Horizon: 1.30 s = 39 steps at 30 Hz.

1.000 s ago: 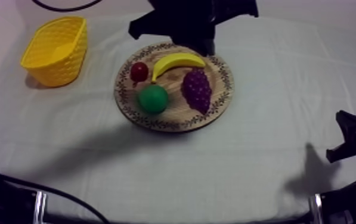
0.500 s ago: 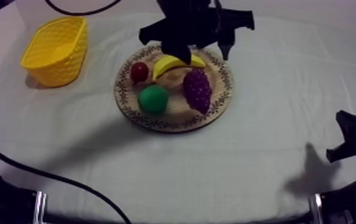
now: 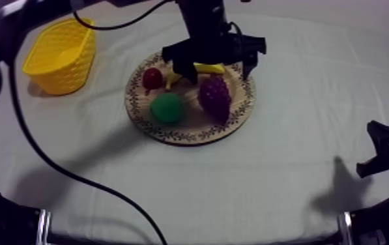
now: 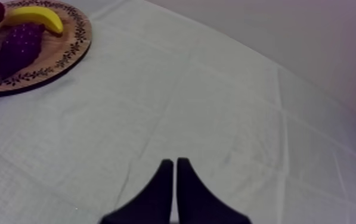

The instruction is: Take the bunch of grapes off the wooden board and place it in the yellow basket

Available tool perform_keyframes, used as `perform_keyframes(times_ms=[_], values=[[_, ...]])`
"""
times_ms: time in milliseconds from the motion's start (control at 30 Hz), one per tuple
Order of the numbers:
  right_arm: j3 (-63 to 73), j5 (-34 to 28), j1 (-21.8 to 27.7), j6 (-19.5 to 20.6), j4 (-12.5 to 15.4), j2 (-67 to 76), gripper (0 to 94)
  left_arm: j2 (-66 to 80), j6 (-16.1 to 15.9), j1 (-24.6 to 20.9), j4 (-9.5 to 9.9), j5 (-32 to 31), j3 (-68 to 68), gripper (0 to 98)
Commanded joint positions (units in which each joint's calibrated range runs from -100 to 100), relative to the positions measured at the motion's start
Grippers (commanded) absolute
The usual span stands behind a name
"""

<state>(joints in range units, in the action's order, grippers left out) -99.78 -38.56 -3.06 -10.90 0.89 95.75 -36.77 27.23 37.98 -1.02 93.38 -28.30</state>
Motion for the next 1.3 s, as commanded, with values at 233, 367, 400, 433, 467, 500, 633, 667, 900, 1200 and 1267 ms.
perform_keyframes(times_ms=[233, 367, 400, 433, 467, 500, 633, 667, 900, 1200, 1267], values=[[0.0, 0.0, 0.0, 0.0, 0.0, 0.0, 0.3, -11.0, -1.1, -1.4, -0.69, 0.4, -6.0, 84.9], [0.0, 0.0, 0.0, 0.0, 0.0, 0.0, 0.3, -14.1, -1.4, -1.7, -1.16, 0.9, -8.7, 85.0], [0.0, 0.0, 0.0, 0.0, 0.0, 0.0, 0.3, -14.8, -1.5, -1.8, -1.26, 1.1, -9.4, 85.0], [0.0, 0.0, 0.0, 0.0, 0.0, 0.0, 0.3, -15.5, -1.5, -1.9, -1.33, 1.4, -10.1, 85.0], [0.0, 0.0, 0.0, 0.0, 0.0, 0.0, 0.3, -16.1, -1.6, -1.9, -1.40, 1.7, -10.9, 85.0], [0.0, 0.0, 0.0, 0.0, 0.0, 0.0, 0.3, -16.8, -1.6, -2.0, -1.44, 2.0, -11.7, 85.0], [0.0, 0.0, 0.0, 0.0, 0.0, 0.0, 0.3, -19.2, -1.8, -2.3, -1.63, 3.2, -15.3, 84.7], [0.0, 0.0, 0.0, 0.0, 0.0, 0.0, 0.3, -19.8, -1.9, -2.4, -1.69, 3.5, -16.3, 84.6], [0.0, 0.0, 0.0, 0.0, 0.0, 0.0, 0.3, -23.6, -2.1, -3.2, -2.37, 4.6, -21.2, 83.5], [0.0, 0.0, 0.0, 0.0, 0.0, 0.0, 0.3, -26.1, -2.2, -3.1, -2.73, 5.2, -21.9, 74.3], [0.0, 0.0, 0.0, 0.0, 0.0, 0.0, 0.3, -26.2, -2.1, -3.1, -2.75, 5.4, -21.7, 72.4]])
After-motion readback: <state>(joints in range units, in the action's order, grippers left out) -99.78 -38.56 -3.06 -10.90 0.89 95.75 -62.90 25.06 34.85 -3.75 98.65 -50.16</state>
